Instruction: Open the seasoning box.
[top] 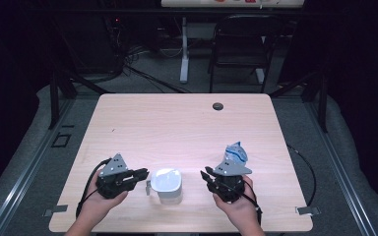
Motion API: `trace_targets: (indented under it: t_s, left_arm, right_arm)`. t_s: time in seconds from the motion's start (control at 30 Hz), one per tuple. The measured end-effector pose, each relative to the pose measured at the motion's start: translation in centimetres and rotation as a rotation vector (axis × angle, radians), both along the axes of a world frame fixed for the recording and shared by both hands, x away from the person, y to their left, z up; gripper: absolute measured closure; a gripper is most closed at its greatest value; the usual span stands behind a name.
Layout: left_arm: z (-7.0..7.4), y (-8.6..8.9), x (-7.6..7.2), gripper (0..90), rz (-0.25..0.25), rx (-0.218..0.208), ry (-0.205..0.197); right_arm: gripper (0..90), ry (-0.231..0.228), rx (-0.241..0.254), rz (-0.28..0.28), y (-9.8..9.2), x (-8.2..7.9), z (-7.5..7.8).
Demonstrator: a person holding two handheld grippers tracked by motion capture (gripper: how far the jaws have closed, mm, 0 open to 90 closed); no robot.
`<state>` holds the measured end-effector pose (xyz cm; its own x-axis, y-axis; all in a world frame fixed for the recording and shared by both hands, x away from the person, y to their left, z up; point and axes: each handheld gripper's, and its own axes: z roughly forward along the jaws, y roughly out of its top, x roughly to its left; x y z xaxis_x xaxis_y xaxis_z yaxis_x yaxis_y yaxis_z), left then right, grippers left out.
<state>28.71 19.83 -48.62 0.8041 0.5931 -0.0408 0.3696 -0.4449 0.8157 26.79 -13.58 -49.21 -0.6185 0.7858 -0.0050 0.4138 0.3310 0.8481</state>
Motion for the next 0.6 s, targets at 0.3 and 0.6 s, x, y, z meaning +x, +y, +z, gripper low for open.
trace_targets:
  t_s: [0.3,0.6]
  left_arm:
    - [0.2,-0.6,-0.2,90.0,-0.03,-0.004,-0.005]
    - [0.4,-1.1,-0.7,90.0,-0.042,-0.006,-0.017]
  right_arm:
    - [81.6,0.0,-0.004,0.021,0.9,-0.2,-0.5]
    - [87.4,0.005,-0.02,0.039,1.4,-0.4,-0.8]
